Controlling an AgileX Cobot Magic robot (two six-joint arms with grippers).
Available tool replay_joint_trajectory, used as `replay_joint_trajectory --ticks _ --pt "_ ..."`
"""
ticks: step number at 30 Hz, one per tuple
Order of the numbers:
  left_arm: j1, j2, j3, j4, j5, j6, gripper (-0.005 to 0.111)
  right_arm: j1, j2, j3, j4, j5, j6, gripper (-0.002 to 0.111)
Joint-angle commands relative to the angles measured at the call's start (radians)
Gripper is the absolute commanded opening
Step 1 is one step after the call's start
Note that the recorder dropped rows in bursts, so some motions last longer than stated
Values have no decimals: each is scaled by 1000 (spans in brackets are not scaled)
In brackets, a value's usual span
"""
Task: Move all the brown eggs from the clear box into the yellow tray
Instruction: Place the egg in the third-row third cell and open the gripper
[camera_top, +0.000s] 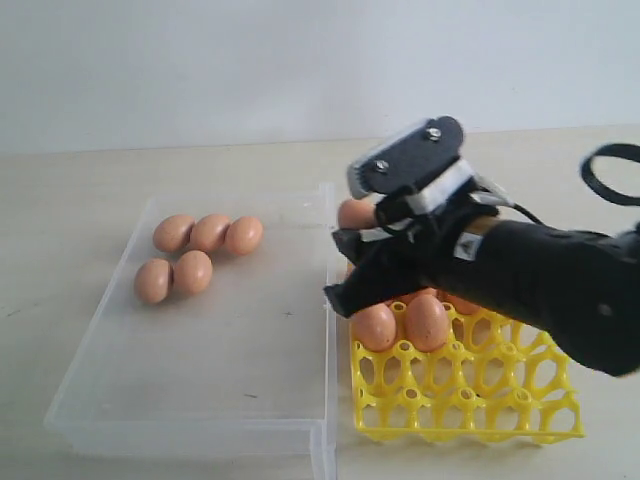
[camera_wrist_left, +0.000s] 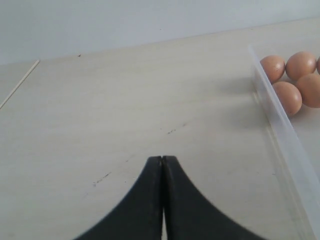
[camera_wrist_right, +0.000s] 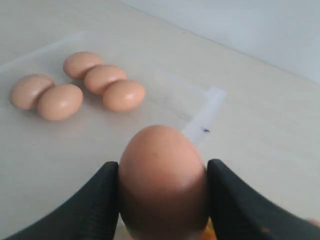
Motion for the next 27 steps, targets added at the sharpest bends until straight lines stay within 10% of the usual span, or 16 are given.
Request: replay_joint_trajectory --ticks 1,27 --pt "-6 -6 -4 -2 -9 -5 0 -22 -88 140 73 -96 -13 0" --pt "-6 -6 -4 -2 -9 -5 0 -22 1 339 288 -324 14 0"
